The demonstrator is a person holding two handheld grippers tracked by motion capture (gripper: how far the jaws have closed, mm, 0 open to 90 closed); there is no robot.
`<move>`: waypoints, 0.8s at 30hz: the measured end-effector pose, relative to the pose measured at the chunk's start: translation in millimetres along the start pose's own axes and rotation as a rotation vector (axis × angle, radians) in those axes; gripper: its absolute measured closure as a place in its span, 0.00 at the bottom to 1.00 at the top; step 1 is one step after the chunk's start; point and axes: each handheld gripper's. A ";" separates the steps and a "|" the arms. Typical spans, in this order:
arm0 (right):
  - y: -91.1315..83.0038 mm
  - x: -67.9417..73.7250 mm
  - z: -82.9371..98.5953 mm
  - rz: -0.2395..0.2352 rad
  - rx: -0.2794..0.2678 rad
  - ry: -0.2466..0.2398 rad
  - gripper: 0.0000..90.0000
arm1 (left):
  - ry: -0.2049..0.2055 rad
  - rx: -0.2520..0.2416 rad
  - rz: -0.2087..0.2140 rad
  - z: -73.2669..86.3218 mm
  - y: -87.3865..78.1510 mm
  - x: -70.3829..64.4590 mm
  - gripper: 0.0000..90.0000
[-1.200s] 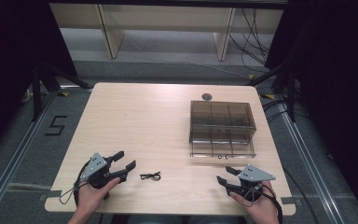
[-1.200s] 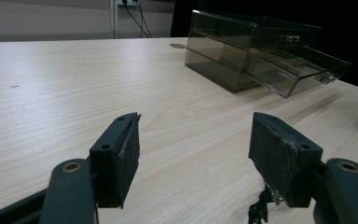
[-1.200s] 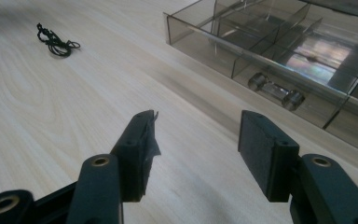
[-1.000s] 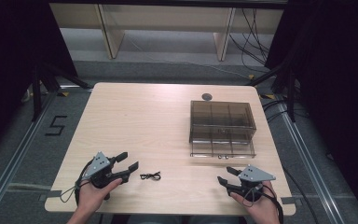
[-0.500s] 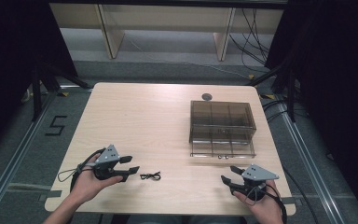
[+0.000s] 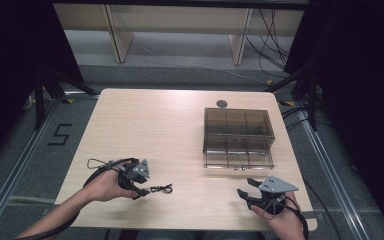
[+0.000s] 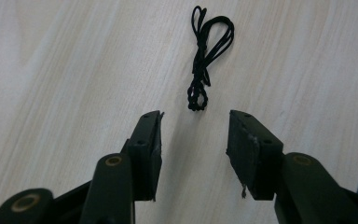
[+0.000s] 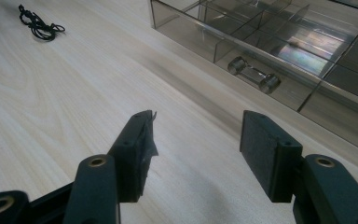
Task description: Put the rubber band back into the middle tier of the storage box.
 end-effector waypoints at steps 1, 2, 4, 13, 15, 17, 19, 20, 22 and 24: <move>0.1 -0.1 0.1 0.000 0.000 -0.001 0.50 | 0.011 0.007 0.004 -2.1 1.8 0.2 0.61; 0.8 0.0 0.4 -0.008 -0.002 0.004 0.50 | 0.035 0.029 0.010 -4.4 3.1 1.4 0.62; 1.1 1.2 0.8 -0.007 0.004 0.012 0.50 | 0.041 0.047 0.019 -8.0 7.7 1.2 0.64; 1.6 -1.3 2.1 -0.014 0.005 0.013 0.50 | 0.059 0.097 0.043 -21.6 14.7 0.4 0.70; 1.9 0.7 2.3 -0.021 0.015 0.037 0.50 | 0.072 0.109 0.044 -24.8 15.9 -0.2 0.71; 2.1 -0.3 2.1 -0.025 0.016 0.026 0.50 | 0.086 0.123 0.046 -28.1 17.3 -0.9 0.72; 2.1 -1.7 2.2 -0.016 0.006 0.009 0.50 | 0.090 0.137 0.049 -31.3 18.5 -2.0 0.74; 2.6 -2.1 2.5 -0.021 0.003 0.010 0.50 | 0.093 0.146 0.051 -32.8 18.9 -2.4 0.74; 2.1 -1.4 2.7 -0.027 0.011 0.029 0.50 | 0.100 0.156 0.049 -34.9 20.0 -2.5 0.75; 2.0 -1.3 3.0 -0.028 0.015 0.034 0.50 | 0.099 0.163 0.055 -35.7 21.6 -2.7 0.76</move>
Point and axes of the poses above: each handheld gripper's, and its own axes: y roughly forward along the jaws, z roughly out of its underside, x roughly to its left, and after that the axes turned 10 degrees about -z, right-handed
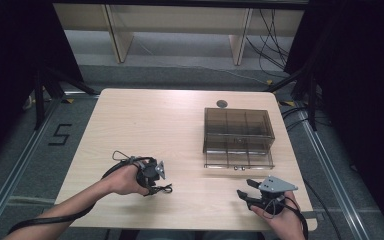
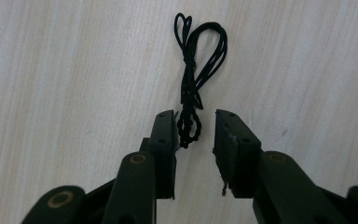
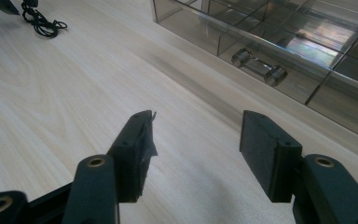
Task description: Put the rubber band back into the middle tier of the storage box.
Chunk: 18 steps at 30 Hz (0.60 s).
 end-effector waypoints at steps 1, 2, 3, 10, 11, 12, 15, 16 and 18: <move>0.0 0.3 0.1 -0.001 0.002 0.005 0.50 | 0.001 0.004 0.000 -0.2 0.8 -0.3 0.77; 0.0 -0.2 0.2 -0.001 0.001 0.001 0.50 | 0.000 0.006 0.006 -0.1 2.0 -1.1 0.77; 0.1 0.3 0.4 -0.002 0.002 0.009 0.50 | 0.004 0.010 0.009 -0.1 2.9 -1.5 0.78; -1.6 -2.3 -0.4 0.011 -0.008 -0.032 0.50 | 0.007 0.026 0.005 -0.1 4.8 -2.7 0.84; -1.7 -2.3 -0.5 0.008 -0.007 -0.028 0.50 | 0.007 0.028 0.004 -0.2 5.1 -2.8 0.85; -1.7 -2.2 -0.5 0.005 -0.006 -0.023 0.50 | 0.007 0.032 0.005 -0.4 5.4 -2.8 0.86; -1.5 -2.1 -0.5 0.005 -0.005 -0.023 0.50 | -0.002 0.031 0.003 -0.9 4.9 -2.7 0.89; -1.5 -2.1 -0.5 0.004 -0.005 -0.023 0.50 | -0.006 0.030 0.003 -1.1 4.5 -2.8 0.91; -1.2 -1.9 -0.3 0.003 -0.005 -0.023 0.50 | -0.003 0.030 -0.004 -1.6 4.2 -3.4 0.93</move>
Point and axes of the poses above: each handheld gripper's, and its own axes: y roughly forward along the jaws, z roughly out of its underside, x roughly to its left, and after that the axes turned 10 degrees about -z, right-handed
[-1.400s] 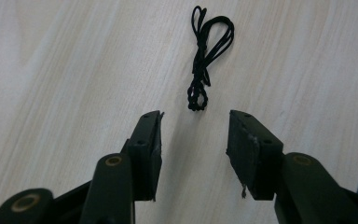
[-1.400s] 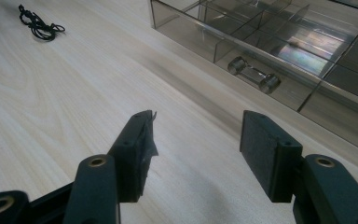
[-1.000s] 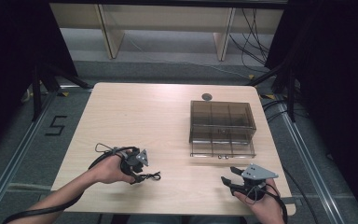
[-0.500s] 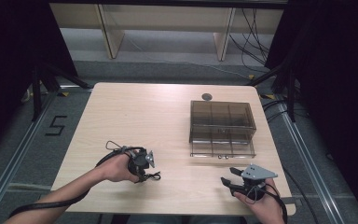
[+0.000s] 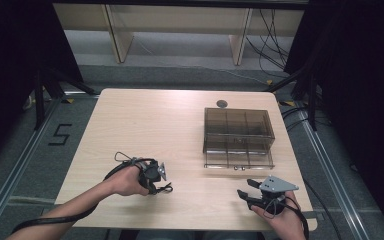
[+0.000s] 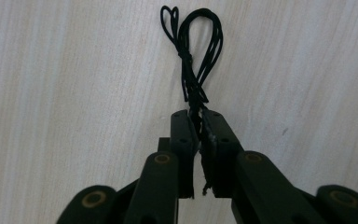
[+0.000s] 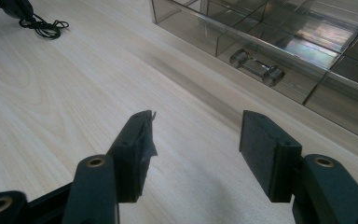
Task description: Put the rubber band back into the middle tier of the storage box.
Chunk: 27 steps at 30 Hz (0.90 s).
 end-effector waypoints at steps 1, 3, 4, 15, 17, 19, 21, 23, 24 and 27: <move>0.2 0.0 0.1 0.000 0.001 0.001 0.50 | 0.001 0.005 0.005 -0.2 0.2 -0.5 0.94; 0.9 0.6 0.4 -0.005 0.002 0.010 0.50 | 0.000 -0.003 0.005 -0.2 1.4 -2.1 0.94; 1.3 1.0 0.5 -0.015 0.003 0.017 0.50 | 0.003 -0.002 0.004 -0.3 1.2 -2.3 0.95; 3.0 2.7 0.7 -0.009 0.009 0.024 0.50 | 0.001 -0.045 -0.019 1.7 -5.6 -3.9 0.97; 3.0 2.4 1.0 -0.008 0.009 0.023 0.50 | -0.009 -0.052 -0.022 3.1 -7.4 -3.6 0.97; 3.8 2.2 1.3 -0.012 0.003 0.018 0.50 | -0.015 -0.054 -0.024 3.9 -8.0 -3.4 0.97; 3.7 1.0 1.2 -0.006 0.004 -0.003 0.50 | -0.016 -0.057 -0.031 4.6 -9.0 -2.7 0.97; 3.5 2.5 1.2 -0.009 0.010 0.022 0.50 | -0.020 -0.061 -0.033 4.9 -9.8 -2.7 0.98; 3.6 2.8 1.1 -0.010 0.011 0.023 0.50 | -0.017 -0.072 -0.043 5.4 -11.9 -2.7 0.98; 4.3 4.9 1.0 -0.015 0.013 0.033 0.50 | -0.012 -0.101 -0.063 5.7 -16.5 -4.6 0.98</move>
Point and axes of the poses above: each handheld gripper's, and its own axes: y roughly forward along the jaws, z roughly out of its underside, x roughly to its left, and after that the axes turned 10 degrees about -z, right-handed
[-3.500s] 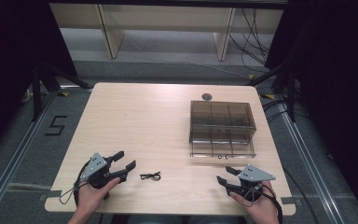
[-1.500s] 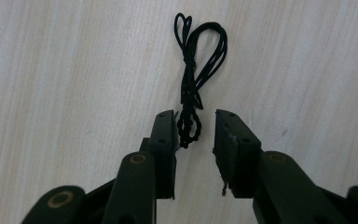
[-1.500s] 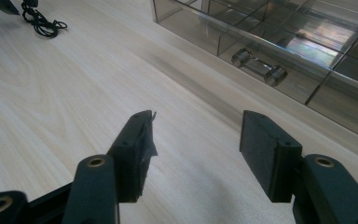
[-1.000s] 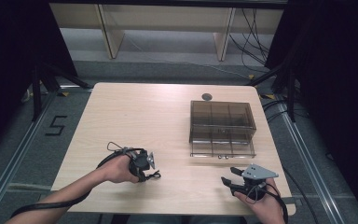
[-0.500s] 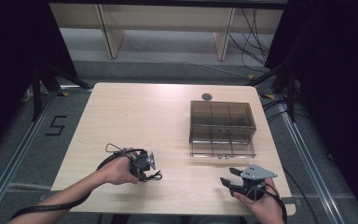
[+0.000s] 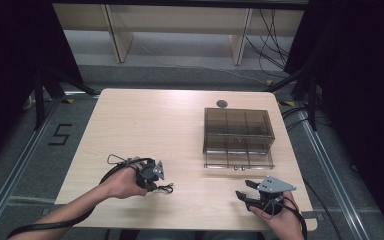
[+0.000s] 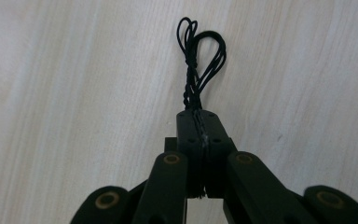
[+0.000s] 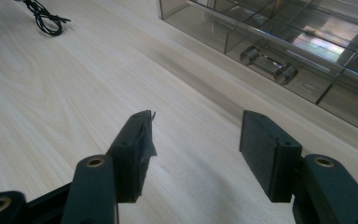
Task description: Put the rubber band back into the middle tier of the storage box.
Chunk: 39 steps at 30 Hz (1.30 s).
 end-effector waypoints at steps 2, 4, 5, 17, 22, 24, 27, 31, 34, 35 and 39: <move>0.9 -1.0 -0.5 -0.010 0.002 -0.019 0.50 | 0.010 -0.028 -0.015 0.0 -3.1 -1.2 0.98; 1.4 -1.1 -0.7 0.005 -0.006 -0.041 0.50 | -0.001 -0.056 -0.023 0.7 -6.2 -3.5 0.98; 1.5 -0.4 -1.0 0.002 -0.006 -0.035 0.50 | 0.009 -0.073 -0.032 0.9 -7.5 -3.4 0.98; 3.0 1.8 -1.6 -0.012 -0.010 -0.037 0.50 | -0.075 -0.267 -0.076 9.9 -14.1 -15.2 0.98; 3.5 3.8 -1.1 -0.010 -0.021 -0.030 0.50 | -0.089 -0.354 -0.081 14.1 -17.7 -18.4 0.98; 4.5 3.0 -1.3 -0.018 -0.026 -0.052 0.50 | -0.109 -0.394 -0.085 15.8 -17.9 -20.7 0.98; 5.0 4.9 -1.5 -0.025 -0.027 -0.042 0.50 | -0.152 -0.461 -0.078 18.4 -18.3 -25.5 0.98; 5.0 6.5 -2.1 -0.030 -0.048 -0.032 0.51 | -0.202 -0.543 -0.077 21.8 -18.0 -30.1 0.98; 4.9 7.4 -2.6 -0.044 -0.054 -0.033 0.51 | -0.216 -0.584 -0.086 23.1 -18.7 -31.3 0.98; 5.6 8.2 -3.2 -0.050 -0.078 -0.038 0.51 | -0.237 -0.607 -0.081 24.2 -19.6 -32.7 0.98; 6.1 12.2 -4.0 -0.048 -0.089 -0.033 0.51 | -0.283 -0.667 -0.067 26.0 -18.7 -34.9 0.98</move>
Point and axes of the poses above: each handheld gripper's, and its own axes: y roughly forward along the jaws, z roughly out of its underside, x roughly to its left, and after that the axes turned 10 degrees about -z, right-handed
